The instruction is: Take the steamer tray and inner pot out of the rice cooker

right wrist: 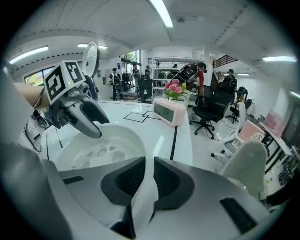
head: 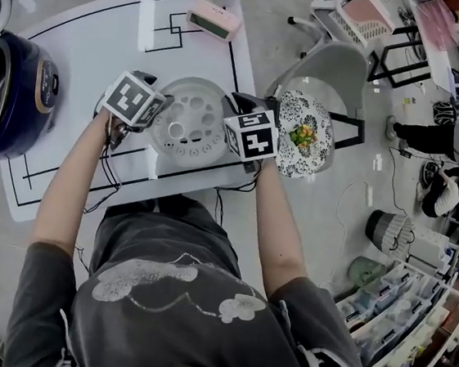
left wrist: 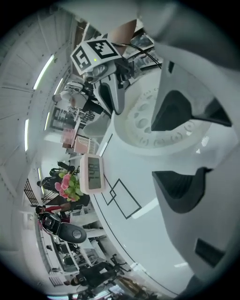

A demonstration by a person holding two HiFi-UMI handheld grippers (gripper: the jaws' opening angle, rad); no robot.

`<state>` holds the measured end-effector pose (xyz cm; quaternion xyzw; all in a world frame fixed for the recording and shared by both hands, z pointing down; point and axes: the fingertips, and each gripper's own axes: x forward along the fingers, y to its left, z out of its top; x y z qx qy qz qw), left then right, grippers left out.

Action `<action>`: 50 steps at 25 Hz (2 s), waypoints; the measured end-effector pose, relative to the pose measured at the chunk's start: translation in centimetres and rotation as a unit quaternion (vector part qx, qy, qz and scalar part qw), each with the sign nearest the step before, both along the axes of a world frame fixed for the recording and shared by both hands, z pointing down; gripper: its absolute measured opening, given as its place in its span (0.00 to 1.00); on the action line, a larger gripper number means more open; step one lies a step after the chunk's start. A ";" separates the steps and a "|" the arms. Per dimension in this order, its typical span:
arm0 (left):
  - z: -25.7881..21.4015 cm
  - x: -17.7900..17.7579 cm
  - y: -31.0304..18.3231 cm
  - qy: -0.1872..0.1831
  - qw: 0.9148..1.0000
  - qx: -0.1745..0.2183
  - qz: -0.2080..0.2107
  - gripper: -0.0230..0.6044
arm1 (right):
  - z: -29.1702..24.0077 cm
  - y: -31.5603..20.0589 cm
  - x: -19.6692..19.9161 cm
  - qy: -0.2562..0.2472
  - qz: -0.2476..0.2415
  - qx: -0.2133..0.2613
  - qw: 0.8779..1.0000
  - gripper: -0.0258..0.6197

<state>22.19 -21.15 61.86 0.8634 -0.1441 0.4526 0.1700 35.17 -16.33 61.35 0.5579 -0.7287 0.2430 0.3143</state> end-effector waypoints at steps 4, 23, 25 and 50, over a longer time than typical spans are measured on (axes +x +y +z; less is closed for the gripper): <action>-1.4 0.1 -0.1 0.029 0.999 0.017 -0.012 0.55 | 0.4 0.5 0.3 0.013 -0.002 -0.002 1.000 0.16; -12.1 -4.5 -0.7 0.060 0.974 0.193 -0.101 0.60 | -12.6 -0.7 -2.5 -0.012 -0.027 0.162 0.986 0.37; -13.7 -6.0 -1.0 0.059 0.969 0.213 -0.114 0.60 | -14.5 -1.6 -4.0 -0.017 -0.040 0.181 0.982 0.37; -25.6 -41.9 -4.6 0.037 0.863 0.363 -0.349 0.60 | -25.4 -11.6 -38.6 -0.128 -0.246 0.240 0.930 0.41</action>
